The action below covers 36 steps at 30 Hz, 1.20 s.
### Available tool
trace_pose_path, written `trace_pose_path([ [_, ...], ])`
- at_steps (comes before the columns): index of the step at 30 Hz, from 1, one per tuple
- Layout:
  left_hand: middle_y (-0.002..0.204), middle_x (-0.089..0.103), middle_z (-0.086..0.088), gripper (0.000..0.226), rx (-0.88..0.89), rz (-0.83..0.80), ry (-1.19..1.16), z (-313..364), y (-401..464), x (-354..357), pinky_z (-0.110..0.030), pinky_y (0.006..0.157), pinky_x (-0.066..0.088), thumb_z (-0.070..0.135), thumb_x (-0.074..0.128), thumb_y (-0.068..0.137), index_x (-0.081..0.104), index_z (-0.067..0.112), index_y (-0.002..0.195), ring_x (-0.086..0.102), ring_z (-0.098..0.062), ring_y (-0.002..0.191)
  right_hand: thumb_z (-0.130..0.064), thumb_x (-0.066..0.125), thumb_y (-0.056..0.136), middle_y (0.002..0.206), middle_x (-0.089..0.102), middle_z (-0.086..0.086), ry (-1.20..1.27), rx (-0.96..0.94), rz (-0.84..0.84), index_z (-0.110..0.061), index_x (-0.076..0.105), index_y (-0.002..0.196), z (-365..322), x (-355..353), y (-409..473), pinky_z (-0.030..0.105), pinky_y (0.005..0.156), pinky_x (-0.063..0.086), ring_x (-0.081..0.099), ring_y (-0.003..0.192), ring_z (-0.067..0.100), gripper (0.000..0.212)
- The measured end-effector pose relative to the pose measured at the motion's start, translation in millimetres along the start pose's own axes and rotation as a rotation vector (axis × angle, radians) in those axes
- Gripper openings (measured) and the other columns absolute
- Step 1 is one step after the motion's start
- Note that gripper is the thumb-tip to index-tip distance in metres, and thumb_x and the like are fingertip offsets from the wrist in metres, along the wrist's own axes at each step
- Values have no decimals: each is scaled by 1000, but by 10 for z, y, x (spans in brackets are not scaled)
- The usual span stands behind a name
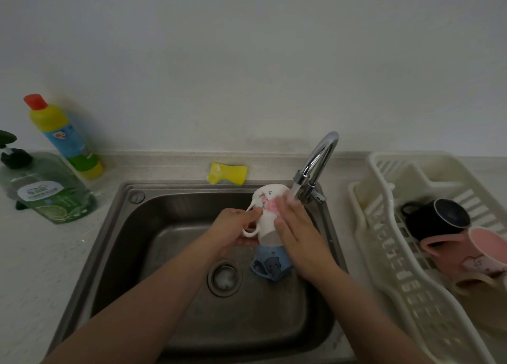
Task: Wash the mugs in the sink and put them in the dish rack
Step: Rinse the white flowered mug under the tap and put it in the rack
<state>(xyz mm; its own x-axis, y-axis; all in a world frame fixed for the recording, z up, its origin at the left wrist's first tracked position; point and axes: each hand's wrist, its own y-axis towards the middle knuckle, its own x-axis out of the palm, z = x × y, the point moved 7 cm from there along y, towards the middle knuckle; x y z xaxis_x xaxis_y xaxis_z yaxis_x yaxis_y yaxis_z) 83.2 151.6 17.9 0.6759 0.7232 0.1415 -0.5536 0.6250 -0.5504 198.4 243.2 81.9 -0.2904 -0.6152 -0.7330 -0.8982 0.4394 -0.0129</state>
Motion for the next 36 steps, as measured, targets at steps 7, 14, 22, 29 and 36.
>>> trace_pose_path([
  [7, 83, 67, -18, 30, 27, -41, 87, -5, -13, 61, -53, 79, 59, 31, 68, 90, 65, 1, 88, 68, -30, 76, -42, 30, 105, 161, 14, -8, -111, -49, 31, -24, 32, 150, 29, -80, 182, 19, 114, 2, 5, 148, 11, 49],
  [14, 78, 64, -14, 26, 60, -67, 137, 37, -25, 56, -50, 76, 60, 25, 63, 94, 62, 1, 84, 67, -24, 71, -51, 18, 99, 160, 12, -14, -207, -163, -39, -26, 29, 151, 11, -23, -81, 31, 121, 4, -5, 148, 6, 58],
  [22, 84, 64, -18, 24, 76, -71, 131, 63, -36, 53, -55, 83, 57, 23, 63, 94, 63, -1, 89, 66, -28, 76, -41, 23, 100, 160, 20, -11, -296, -305, -17, -23, 39, 148, -56, 23, -232, 42, 121, 12, 0, 149, 13, 54],
  [29, 87, 61, -17, 17, 113, -69, 116, 98, -57, 61, -48, 73, 60, 19, 58, 97, 57, 2, 100, 64, -21, 70, -46, 20, 100, 161, 5, -15, -216, -156, -1, -28, 26, 153, -103, -14, -79, 32, 121, 3, -10, 148, 9, 56],
  [36, 91, 60, -19, 16, 146, -62, 201, 59, -109, 41, -43, 69, 61, 19, 54, 100, 55, 2, 102, 65, -26, 78, -47, 24, 103, 162, 3, -12, -193, -59, -19, -26, 16, 154, -1, -76, 103, 30, 121, 4, -8, 148, 8, 56],
])
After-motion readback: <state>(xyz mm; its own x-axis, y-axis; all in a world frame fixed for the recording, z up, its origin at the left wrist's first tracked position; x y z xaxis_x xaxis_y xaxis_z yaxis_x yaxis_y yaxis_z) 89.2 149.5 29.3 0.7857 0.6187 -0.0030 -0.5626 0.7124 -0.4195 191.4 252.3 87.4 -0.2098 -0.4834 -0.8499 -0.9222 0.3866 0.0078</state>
